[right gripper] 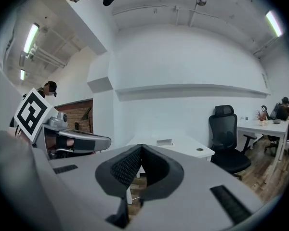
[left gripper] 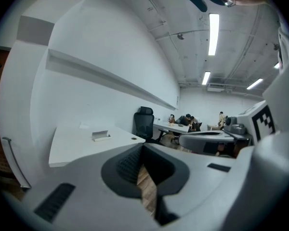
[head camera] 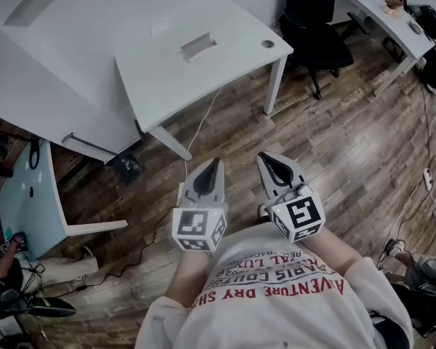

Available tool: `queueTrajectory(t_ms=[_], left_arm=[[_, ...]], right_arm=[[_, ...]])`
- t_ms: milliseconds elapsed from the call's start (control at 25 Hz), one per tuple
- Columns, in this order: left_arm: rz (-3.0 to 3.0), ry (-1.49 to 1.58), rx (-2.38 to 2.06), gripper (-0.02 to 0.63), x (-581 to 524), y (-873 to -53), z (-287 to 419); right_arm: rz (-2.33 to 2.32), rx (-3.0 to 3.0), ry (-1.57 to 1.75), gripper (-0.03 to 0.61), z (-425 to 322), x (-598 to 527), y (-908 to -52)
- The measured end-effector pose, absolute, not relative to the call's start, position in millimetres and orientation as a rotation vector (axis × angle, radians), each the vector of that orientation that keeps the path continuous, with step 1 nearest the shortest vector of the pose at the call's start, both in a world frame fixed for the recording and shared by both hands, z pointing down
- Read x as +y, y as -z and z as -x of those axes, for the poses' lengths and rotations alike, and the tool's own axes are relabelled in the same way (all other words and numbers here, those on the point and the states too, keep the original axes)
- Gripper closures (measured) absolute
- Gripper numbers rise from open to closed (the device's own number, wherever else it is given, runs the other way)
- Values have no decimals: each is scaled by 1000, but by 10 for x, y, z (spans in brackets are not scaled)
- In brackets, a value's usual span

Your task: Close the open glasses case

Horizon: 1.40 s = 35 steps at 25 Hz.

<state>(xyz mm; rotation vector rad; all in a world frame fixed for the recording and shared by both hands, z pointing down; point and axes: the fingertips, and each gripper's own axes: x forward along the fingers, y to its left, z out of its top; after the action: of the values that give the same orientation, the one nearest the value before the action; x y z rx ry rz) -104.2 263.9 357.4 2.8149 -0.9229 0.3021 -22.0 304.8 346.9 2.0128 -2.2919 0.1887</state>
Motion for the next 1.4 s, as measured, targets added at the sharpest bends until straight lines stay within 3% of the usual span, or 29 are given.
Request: queueTrajectory(t_ms=[560, 1400], left_arm=[[-2704, -322, -995, 615, 1991, -3711, 38], [-2780, -325, -778, 615, -782, -3662, 166]], right_arm=[[-1921, -2317, -273, 566, -946, 2451, -3608], [-2096, -2158, -324, 566, -719, -108, -3593]])
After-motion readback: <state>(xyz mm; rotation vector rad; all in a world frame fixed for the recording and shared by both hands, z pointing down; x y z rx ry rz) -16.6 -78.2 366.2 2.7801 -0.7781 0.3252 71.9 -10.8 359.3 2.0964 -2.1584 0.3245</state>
